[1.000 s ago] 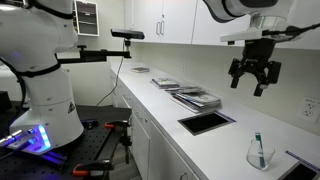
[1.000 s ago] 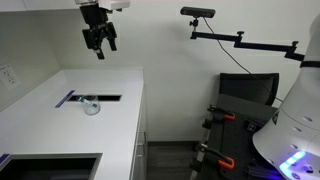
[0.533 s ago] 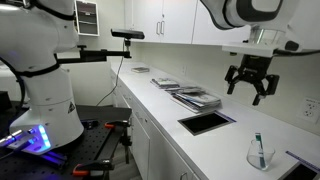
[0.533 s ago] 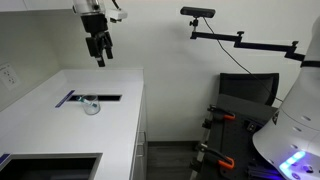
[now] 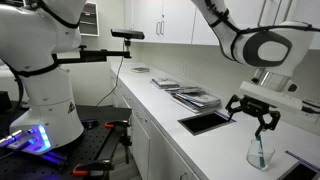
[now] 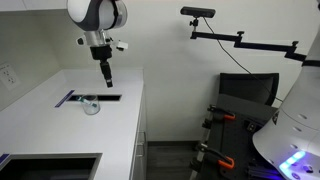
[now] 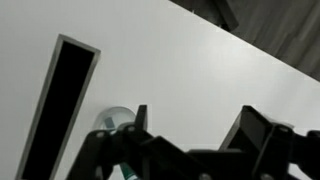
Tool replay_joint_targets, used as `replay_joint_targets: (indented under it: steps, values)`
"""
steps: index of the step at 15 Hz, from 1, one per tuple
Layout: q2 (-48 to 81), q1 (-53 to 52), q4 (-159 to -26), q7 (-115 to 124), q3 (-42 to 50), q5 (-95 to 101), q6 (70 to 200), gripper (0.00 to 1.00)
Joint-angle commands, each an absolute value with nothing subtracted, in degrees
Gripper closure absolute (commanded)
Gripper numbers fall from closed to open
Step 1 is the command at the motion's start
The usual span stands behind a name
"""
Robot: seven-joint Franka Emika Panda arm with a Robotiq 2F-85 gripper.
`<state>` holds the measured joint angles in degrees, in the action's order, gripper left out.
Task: Take the green marker out of the glass and put it on the countertop
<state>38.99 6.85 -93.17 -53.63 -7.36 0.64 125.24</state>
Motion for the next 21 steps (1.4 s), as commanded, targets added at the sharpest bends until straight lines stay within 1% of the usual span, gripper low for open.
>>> replay_joint_targets:
  steps: [1, 3, 4, 6, 11, 15, 18, 19, 20, 21]
  values:
    - [46.49, 8.14, -82.84, -64.16, -10.01, 1.62, 122.30, 0.00]
    - [49.72, 8.48, -77.82, -70.40, -11.34, 1.06, 119.77, 0.00]
    - [47.03, 7.36, -83.04, -65.63, -9.53, 0.79, 123.96, 0.00]
    - [48.95, 7.36, -79.79, -68.58, -9.97, 0.66, 122.27, 0.00]
    - [49.28, 7.54, -79.07, -69.44, -10.05, 0.60, 121.77, 0.00]
    - [52.59, 9.38, -76.16, -77.19, -13.19, -1.60, 123.29, 0.00]
    - [57.29, 10.44, -70.53, -83.36, -14.17, -3.45, 121.53, 0.00]
    - [58.70, 10.64, -68.59, -84.49, -14.12, -4.01, 120.69, 0.06]
    - [60.32, 10.73, -66.50, -85.21, -13.95, -4.37, 120.13, 0.20]
    - [61.69, 11.18, -64.57, -86.33, -14.09, -4.96, 119.27, 0.21]
